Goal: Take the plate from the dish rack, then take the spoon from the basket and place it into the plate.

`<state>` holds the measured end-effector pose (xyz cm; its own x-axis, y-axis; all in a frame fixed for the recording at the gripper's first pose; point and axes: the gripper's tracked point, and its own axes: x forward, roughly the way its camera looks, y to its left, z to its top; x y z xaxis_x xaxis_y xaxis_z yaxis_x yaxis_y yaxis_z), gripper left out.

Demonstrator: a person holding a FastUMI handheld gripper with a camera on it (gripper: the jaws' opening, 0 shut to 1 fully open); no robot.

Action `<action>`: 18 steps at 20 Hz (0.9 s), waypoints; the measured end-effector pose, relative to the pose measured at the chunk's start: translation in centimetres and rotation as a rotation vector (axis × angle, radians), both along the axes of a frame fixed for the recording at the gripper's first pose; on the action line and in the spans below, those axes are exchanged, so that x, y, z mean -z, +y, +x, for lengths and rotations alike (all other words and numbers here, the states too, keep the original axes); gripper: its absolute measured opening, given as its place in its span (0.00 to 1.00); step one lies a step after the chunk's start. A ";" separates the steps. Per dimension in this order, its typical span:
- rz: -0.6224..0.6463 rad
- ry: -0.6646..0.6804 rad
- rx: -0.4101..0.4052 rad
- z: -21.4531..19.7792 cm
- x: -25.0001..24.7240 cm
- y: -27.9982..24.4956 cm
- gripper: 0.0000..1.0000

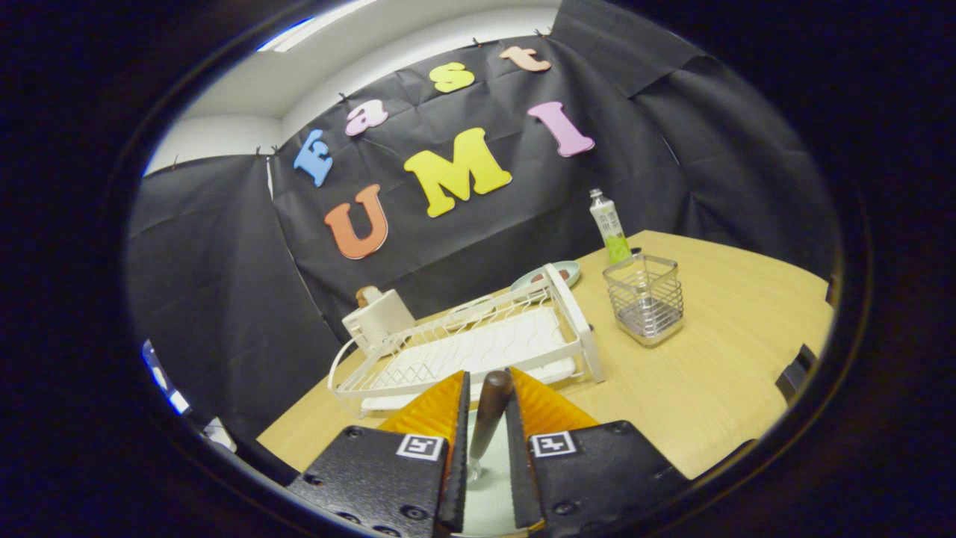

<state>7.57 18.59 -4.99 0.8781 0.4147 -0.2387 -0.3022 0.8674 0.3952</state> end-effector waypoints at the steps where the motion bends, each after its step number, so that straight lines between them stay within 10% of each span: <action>1: -0.034 -0.029 0.023 0.2 -0.4 -0.6 0.44; 5: -0.115 -0.126 0.074 0.9 -2.9 -1.9 1.00; 18: -0.313 -0.351 0.185 -3.8 -10.3 -3.6 1.00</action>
